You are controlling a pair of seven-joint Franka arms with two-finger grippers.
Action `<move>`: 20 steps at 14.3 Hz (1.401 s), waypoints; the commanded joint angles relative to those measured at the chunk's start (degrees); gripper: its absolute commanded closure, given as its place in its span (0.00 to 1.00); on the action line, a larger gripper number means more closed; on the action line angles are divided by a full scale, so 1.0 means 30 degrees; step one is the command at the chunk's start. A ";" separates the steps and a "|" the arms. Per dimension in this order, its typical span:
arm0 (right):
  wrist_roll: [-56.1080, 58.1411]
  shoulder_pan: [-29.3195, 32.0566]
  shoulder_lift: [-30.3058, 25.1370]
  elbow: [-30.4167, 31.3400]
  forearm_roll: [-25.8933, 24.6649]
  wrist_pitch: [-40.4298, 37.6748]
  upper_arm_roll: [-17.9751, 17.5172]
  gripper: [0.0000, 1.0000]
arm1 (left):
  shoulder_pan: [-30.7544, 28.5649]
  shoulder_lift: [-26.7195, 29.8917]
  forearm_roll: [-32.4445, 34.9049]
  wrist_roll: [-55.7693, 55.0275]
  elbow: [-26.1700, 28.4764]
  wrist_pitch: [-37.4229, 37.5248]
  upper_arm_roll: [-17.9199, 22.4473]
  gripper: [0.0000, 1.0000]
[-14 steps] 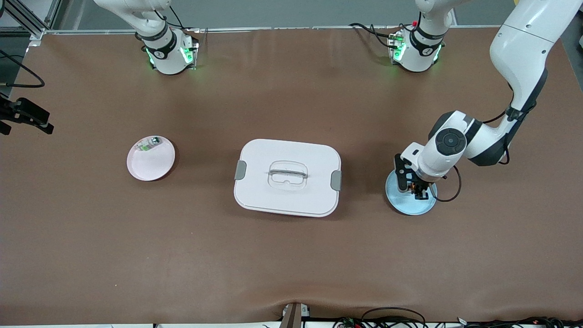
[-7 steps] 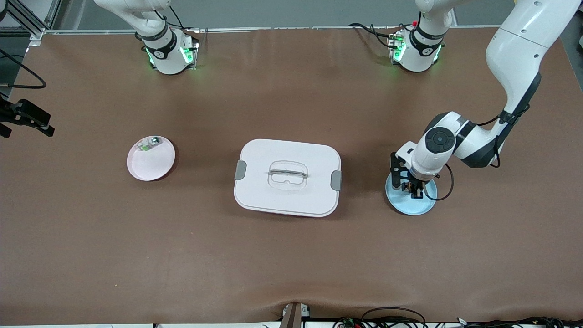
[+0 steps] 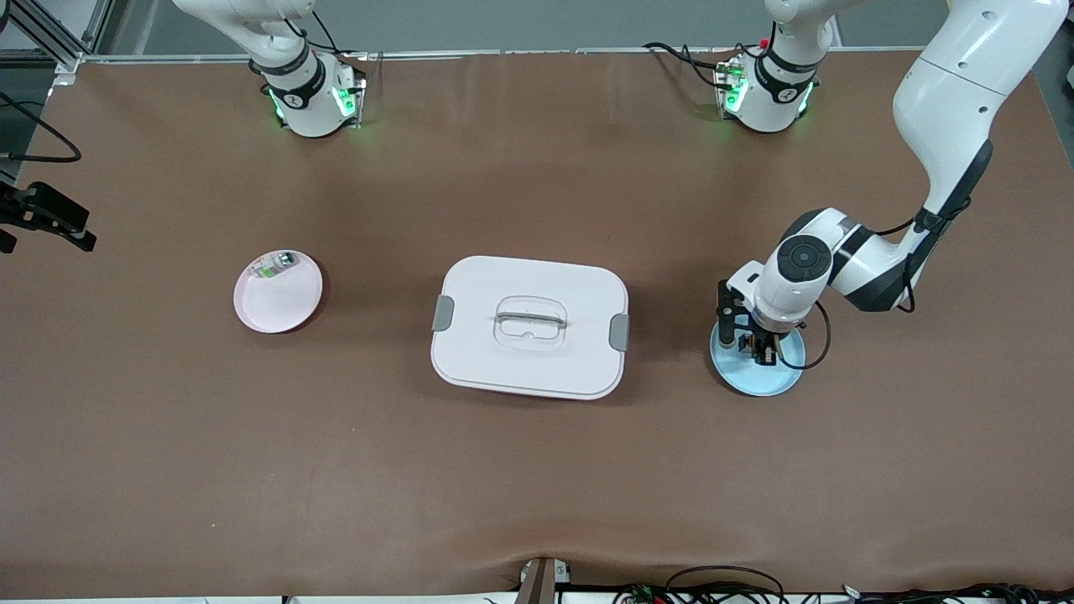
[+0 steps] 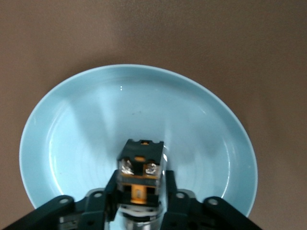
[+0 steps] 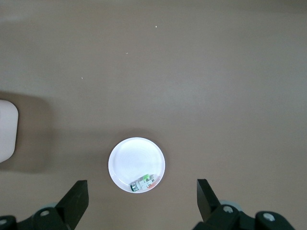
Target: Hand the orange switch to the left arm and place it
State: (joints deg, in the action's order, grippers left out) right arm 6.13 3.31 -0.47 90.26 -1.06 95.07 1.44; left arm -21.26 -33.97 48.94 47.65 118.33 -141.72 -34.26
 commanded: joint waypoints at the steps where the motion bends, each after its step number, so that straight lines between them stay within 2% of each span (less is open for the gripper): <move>1: -0.0022 0.0068 0.0244 -0.0497 -0.0087 -0.0195 -0.0070 0.00 | -0.0180 0.0045 0.0589 -0.0443 0.0107 -0.0220 -0.0065 0.00; 6: 0.0095 0.0038 0.0244 -0.0497 -0.0087 -0.0137 -0.0070 0.00 | -0.0326 0.1214 0.0151 -0.0384 -0.0156 -0.0074 -0.0123 0.00; 10: 0.0095 0.0038 0.0215 -0.0527 -0.0116 -0.0136 -0.0070 0.00 | -0.0883 0.2237 -0.2973 -0.0384 -0.0712 0.0507 -0.0415 0.00; 12: 0.0037 0.0009 0.0215 -0.0556 -0.0117 -0.0224 -0.0070 0.00 | -0.0708 0.2767 -0.5085 -0.0384 -0.2024 0.3076 -0.0504 0.00; 13: 0.0007 0.0009 0.0215 -0.0585 -0.0117 -0.0224 -0.0070 0.00 | -0.0707 0.2769 -0.5674 -0.0384 -0.3018 0.4598 -0.1026 0.00; 15: 0.0036 0.0038 0.0215 -0.0790 -0.0087 -0.0283 -0.0070 0.00 | -0.0679 0.2770 -0.6322 -0.1198 -0.5040 0.7676 -0.1762 0.00; 19: 0.0036 0.0009 0.0244 -0.0790 -0.0116 -0.0312 -0.0100 0.00 | -0.0766 0.3061 -0.6470 -0.4974 -0.8205 1.1606 -0.2934 0.00; 20: 0.0036 0.0009 0.0244 -0.0790 -0.0117 -0.0312 -0.0071 0.00 | -0.0737 0.3062 -0.7080 -0.6057 -0.9142 1.2660 -0.3081 0.00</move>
State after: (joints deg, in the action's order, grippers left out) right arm 6.13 3.27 -0.44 89.38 -1.06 95.00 1.36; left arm -23.37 -24.95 30.29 33.66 95.87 -109.31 -42.68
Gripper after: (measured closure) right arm 0.000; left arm 0.000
